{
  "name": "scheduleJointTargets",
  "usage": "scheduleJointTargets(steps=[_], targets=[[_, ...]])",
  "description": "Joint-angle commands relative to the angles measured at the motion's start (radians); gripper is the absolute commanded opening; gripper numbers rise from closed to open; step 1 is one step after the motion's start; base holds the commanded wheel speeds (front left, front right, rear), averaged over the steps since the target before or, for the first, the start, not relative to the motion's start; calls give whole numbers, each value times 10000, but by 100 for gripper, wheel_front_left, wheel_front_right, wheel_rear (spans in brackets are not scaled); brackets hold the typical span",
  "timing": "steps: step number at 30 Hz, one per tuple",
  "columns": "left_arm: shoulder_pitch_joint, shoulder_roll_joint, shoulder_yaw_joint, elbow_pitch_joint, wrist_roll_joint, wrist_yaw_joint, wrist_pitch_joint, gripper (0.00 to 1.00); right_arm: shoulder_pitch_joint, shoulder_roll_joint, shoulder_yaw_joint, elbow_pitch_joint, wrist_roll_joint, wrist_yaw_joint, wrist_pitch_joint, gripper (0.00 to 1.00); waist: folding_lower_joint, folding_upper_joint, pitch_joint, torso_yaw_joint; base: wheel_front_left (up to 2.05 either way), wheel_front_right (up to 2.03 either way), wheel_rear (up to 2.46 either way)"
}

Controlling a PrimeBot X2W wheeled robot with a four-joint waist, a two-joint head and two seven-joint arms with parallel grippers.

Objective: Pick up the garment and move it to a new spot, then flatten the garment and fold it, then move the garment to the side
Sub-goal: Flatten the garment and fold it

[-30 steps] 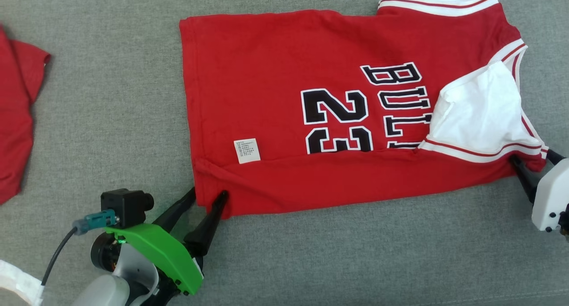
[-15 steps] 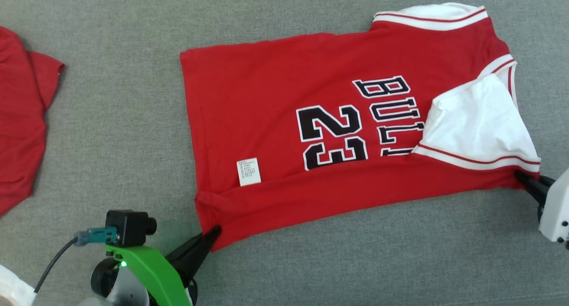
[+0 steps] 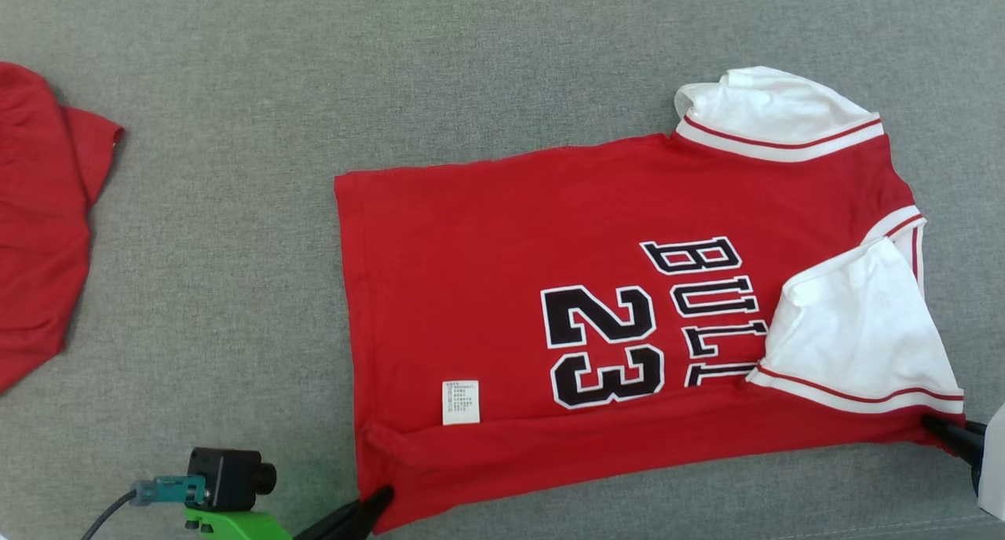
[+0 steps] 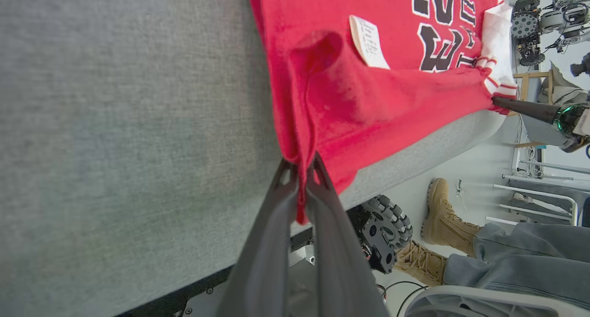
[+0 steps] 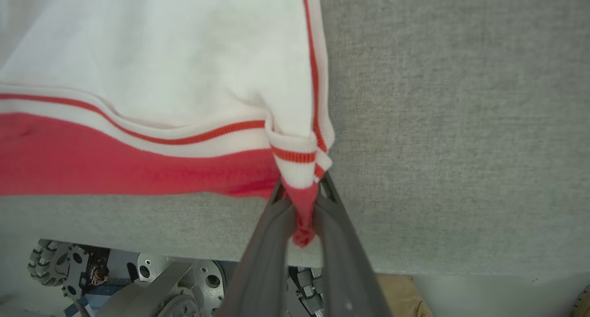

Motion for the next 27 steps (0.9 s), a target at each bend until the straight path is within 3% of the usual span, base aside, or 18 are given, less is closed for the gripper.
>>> scheduleJointTargets(steps=[1, 2, 3, 4, 6, 7, 13, 19, 23, 27], targets=[[124, -41, 52, 150, 39, 156, -159, 0, 119, 74, -34, 19, -33, -17, -90, 0, 0, -1, 42, -20, 0, 0, 0], [134, -95, 78, 274, 123, 236, -256, 0, 143, 104, -26, 105, -170, -17, -158, 0, 0, -1, 49, -35, 0, 0, 0], [125, -167, 45, 470, 199, 288, -328, 32, 112, 95, 23, 236, -386, -19, -264, 0, 0, -1, 50, -52, 0, 0, 0], [57, -230, 35, 651, 312, 325, -426, 100, 40, 98, 81, 394, -602, -20, -374, 9, 0, -1, 53, -65, 0, 0, 0], [-67, -299, -1, 889, 523, 395, -540, 100, -76, 82, 260, 588, -836, -22, -534, 51, 0, -1, 44, -89, 0, 0, 0], [-133, -411, 27, 978, 535, 405, -635, 100, -152, 87, 297, 650, -909, -22, -684, 100, 0, -1, 22, -91, 0, 0, 0], [-194, -66, 558, 514, 860, 550, -1260, 100, -218, -806, -80, -34, -706, -17, -1028, 100, 0, -1, -30, -62, 0, 0, 0], [-1401, 347, 1256, -386, 926, 711, -991, 100, -2111, -1595, -250, -1570, 44, -9, -830, 100, 0, -1, 739, 69, 0, 0, 0], [-3490, -191, 1033, 493, 1133, 597, -276, 100, -4385, -1974, 683, -1427, -540, -9, -418, 100, 0, -1, 1445, 416, 0, 0, 0], [-5469, -1021, 541, 1920, 1395, 387, 283, 100, -6590, -1817, 1905, -460, -1319, -11, -148, 100, 0, -1, 1983, 761, 0, 0, 0]])
